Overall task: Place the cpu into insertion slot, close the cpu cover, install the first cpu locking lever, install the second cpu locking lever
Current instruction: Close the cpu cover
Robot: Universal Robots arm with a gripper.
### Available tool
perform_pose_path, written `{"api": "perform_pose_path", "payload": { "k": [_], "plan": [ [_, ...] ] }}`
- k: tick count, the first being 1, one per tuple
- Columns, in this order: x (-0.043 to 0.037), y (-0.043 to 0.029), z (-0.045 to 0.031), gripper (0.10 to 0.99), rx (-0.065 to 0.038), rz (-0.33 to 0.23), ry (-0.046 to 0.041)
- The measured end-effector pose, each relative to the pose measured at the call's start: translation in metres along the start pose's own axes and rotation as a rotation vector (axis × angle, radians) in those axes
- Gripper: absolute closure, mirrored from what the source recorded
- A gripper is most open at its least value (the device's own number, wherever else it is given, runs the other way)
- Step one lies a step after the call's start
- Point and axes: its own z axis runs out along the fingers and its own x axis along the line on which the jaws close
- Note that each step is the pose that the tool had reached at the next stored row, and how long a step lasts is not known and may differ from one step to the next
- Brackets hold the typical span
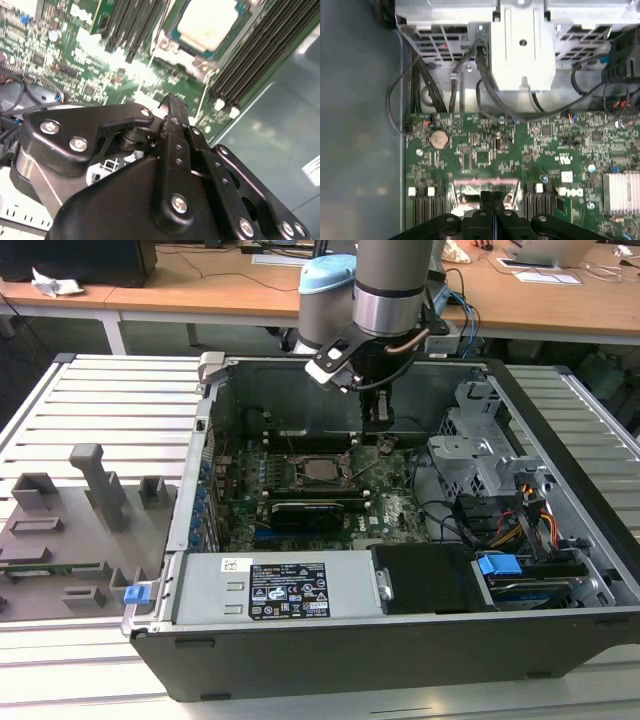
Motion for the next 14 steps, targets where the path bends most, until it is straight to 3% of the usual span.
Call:
{"api": "perform_pose_path", "payload": {
  "k": [5,14],
  "plan": [
    [0.0004,0.0142,0.001,0.98,0.0,-0.013,0.0008],
    [0.0018,0.0268,0.0055,0.98,0.0,-0.015,0.0007]
  ]
}}
